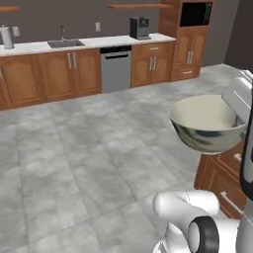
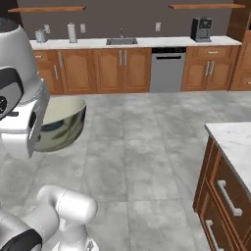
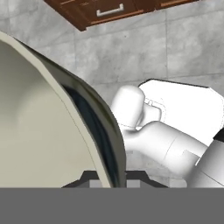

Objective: Pick up the bowls from the cabinet and place each bowl in front of a stool on the dining counter.

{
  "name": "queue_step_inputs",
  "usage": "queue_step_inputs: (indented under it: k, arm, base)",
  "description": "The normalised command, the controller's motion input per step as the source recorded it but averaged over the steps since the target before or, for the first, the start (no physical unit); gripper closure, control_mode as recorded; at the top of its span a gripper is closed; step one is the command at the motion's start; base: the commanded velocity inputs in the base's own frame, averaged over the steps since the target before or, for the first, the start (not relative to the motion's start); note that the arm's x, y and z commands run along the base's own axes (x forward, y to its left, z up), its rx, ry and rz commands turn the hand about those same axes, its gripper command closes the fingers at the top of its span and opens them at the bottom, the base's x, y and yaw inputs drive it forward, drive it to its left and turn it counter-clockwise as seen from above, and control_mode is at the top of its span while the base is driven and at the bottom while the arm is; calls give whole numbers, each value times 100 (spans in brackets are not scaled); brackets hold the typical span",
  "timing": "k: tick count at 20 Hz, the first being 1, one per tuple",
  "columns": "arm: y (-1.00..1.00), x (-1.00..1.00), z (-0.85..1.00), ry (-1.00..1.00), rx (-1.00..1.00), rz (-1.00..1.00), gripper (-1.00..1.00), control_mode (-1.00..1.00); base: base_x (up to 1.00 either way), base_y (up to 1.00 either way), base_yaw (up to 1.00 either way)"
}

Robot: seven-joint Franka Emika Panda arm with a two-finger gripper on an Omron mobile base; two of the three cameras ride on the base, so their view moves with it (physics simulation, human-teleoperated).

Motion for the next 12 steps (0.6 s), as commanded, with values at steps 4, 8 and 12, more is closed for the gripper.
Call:
queue_step_inputs:
  k: [4,8,12]
  arm:
    - [0,0,0,0,0,0,100,100]
    - [0,0,0,0,0,0,100,100]
    - [0,0,0,0,0,0,100,100]
  base:
    - [100,56,-13]
    - [100,69,-14]
    - [100,92,-16]
